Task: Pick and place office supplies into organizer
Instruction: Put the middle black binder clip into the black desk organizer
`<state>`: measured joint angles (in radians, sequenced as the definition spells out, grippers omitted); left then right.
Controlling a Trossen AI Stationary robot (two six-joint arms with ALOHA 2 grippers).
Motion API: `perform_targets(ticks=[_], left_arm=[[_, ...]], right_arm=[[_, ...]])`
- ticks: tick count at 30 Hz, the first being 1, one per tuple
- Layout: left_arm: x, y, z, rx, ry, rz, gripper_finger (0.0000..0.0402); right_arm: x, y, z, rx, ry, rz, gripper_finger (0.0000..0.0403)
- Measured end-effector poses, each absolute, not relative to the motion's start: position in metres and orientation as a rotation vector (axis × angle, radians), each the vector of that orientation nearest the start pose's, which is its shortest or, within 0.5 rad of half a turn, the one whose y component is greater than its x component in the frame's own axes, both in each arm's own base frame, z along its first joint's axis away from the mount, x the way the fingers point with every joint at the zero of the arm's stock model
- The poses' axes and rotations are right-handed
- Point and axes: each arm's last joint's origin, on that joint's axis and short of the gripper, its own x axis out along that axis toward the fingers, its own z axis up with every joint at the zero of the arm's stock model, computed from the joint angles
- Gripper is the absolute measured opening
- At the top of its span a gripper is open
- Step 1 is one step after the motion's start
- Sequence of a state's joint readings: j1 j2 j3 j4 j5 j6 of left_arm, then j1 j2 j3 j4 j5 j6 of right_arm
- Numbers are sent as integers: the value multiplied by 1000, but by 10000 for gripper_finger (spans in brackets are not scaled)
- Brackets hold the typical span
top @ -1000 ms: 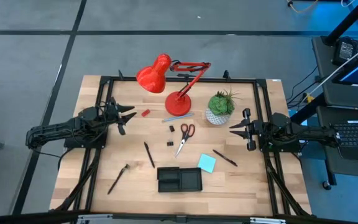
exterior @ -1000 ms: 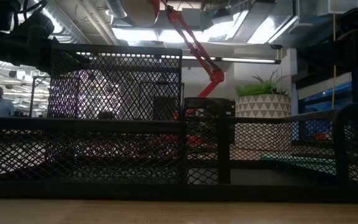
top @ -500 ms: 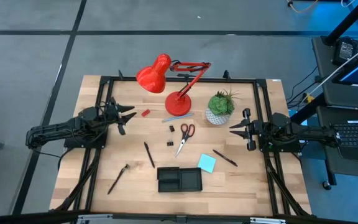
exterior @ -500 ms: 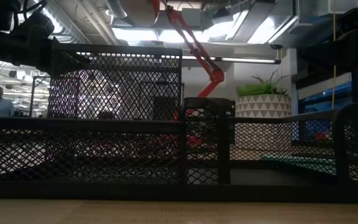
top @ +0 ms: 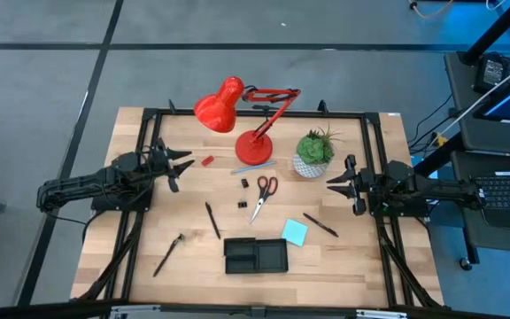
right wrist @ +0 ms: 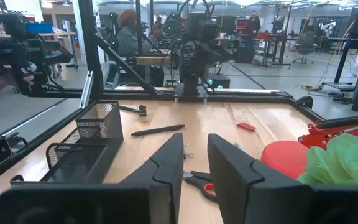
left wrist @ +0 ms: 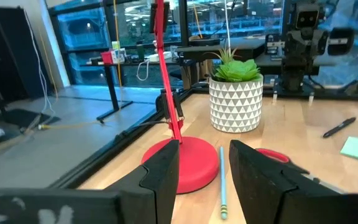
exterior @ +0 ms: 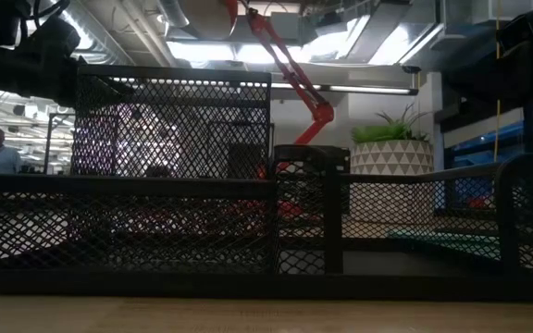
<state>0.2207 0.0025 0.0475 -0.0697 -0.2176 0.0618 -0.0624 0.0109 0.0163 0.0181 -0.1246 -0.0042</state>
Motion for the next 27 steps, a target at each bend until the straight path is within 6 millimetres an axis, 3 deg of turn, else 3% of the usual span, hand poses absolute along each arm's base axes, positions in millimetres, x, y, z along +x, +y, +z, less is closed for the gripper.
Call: perform_targets(ticks=[11,27], left_arm=[[90,27,174,157,48,437,136],[94,24,178,50,-18,361,136]], right_arm=[[97,-3,170,-3,-24,59,78],[97,-3,170,-34,-24,59,78]])
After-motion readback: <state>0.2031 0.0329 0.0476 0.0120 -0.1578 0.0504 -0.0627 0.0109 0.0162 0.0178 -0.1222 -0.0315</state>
